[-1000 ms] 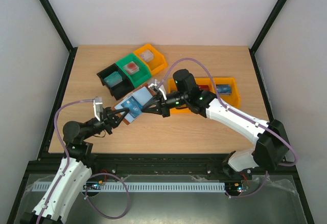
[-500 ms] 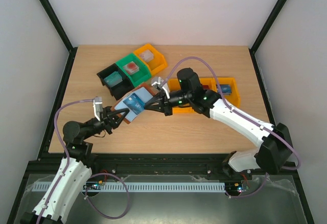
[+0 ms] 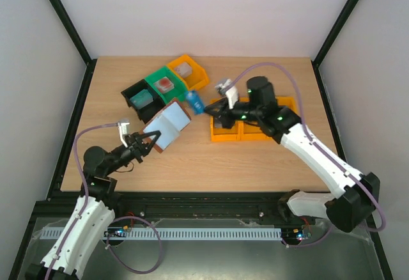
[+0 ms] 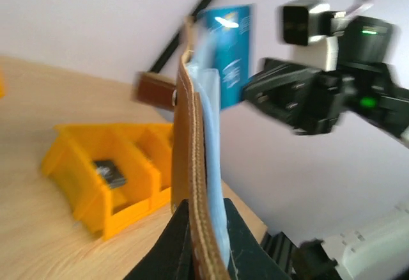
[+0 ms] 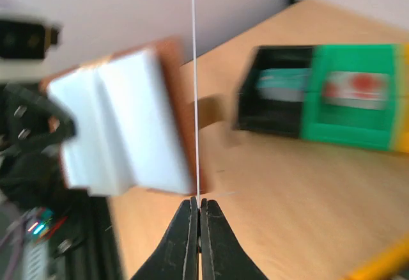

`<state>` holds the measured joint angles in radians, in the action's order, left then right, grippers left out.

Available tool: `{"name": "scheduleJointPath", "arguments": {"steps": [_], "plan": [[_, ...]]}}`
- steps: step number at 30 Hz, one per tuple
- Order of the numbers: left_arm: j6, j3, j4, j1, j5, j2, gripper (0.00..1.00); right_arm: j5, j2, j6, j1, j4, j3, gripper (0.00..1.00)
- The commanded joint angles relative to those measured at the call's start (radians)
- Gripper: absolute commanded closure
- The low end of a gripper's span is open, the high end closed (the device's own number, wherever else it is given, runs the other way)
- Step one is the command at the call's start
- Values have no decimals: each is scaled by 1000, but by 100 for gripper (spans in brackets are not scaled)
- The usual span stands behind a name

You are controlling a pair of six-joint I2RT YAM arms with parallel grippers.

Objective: Take the credit cards out of the card holder

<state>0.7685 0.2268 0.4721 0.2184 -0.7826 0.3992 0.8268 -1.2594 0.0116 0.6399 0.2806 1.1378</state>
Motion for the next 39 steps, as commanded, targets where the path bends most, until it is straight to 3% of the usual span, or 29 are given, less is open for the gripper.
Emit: {"name": "scheduleJointPath", "arguments": {"steps": [1,3,6,11,13,15,18,22,25,27,29,31,32,33,34,35,39], "plan": [[55,-22,-205,-7,189,64,98,-306,94,-116,-121,12,33,98],[119,-25,-304,-7,259,120,98,-346,104,-128,-130,41,52,98],[235,-85,-342,-7,239,192,98,-270,109,-127,-131,55,62,98],[268,-110,-358,2,274,304,97,-160,121,-117,-128,51,44,98],[270,-113,-403,5,306,326,93,-139,121,-110,-125,62,42,98],[271,-110,-447,5,340,343,80,-124,112,-97,-116,85,50,98],[240,-80,-550,-3,445,340,44,-110,97,-80,-89,120,63,98],[153,38,-796,-87,684,275,31,-131,65,-37,-8,192,97,98],[98,147,-815,-133,696,197,23,-161,23,4,66,248,125,98],[54,221,-737,-146,645,147,17,-195,-5,16,101,274,142,98],[-81,260,-523,-149,488,87,14,-229,-32,34,136,294,159,98],[-293,253,-209,-148,130,31,14,-275,-45,55,180,305,170,98],[-401,258,-133,-147,-68,11,14,-298,-51,64,208,310,174,98],[-503,279,-144,-142,-219,5,13,-319,-56,75,243,318,177,98],[-638,329,-233,-134,-339,19,13,-341,-59,91,268,326,180,98],[-760,371,-398,-124,-374,37,14,-363,-61,109,296,332,179,98],[-1090,448,-818,-65,-280,85,24,-505,-66,171,403,336,171,98]]}}
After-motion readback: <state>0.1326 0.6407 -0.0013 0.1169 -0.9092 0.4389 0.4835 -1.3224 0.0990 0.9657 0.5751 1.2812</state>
